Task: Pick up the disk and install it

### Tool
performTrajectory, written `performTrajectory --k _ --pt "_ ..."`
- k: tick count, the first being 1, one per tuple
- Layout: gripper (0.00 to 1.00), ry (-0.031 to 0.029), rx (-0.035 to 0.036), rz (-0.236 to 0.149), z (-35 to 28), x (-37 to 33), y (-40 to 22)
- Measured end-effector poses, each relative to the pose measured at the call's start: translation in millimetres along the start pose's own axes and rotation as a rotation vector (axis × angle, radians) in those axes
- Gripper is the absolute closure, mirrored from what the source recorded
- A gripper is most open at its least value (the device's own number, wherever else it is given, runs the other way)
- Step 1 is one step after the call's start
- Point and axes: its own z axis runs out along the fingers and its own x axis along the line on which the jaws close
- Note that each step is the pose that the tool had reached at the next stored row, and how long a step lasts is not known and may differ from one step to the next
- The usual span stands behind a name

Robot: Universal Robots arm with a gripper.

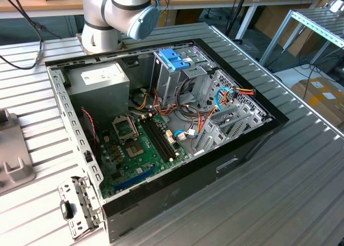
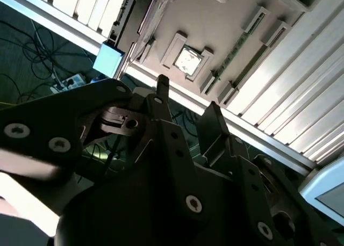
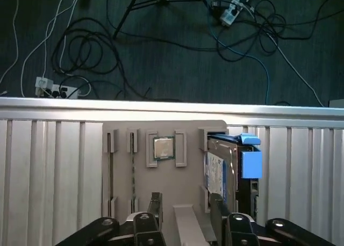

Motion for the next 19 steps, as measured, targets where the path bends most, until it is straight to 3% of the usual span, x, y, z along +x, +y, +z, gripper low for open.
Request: performTrajectory --k 1,5,19 --pt "0.52 -0.001 0.0006 0.03 1.1 -3.2 -0.1" --pt "0.52 -0.0021 0.0014 0.061 1.8 -3.4 -0.2" --pt "0.52 -0.0023 0.0015 0.063 4.6 -3.3 -0.2"
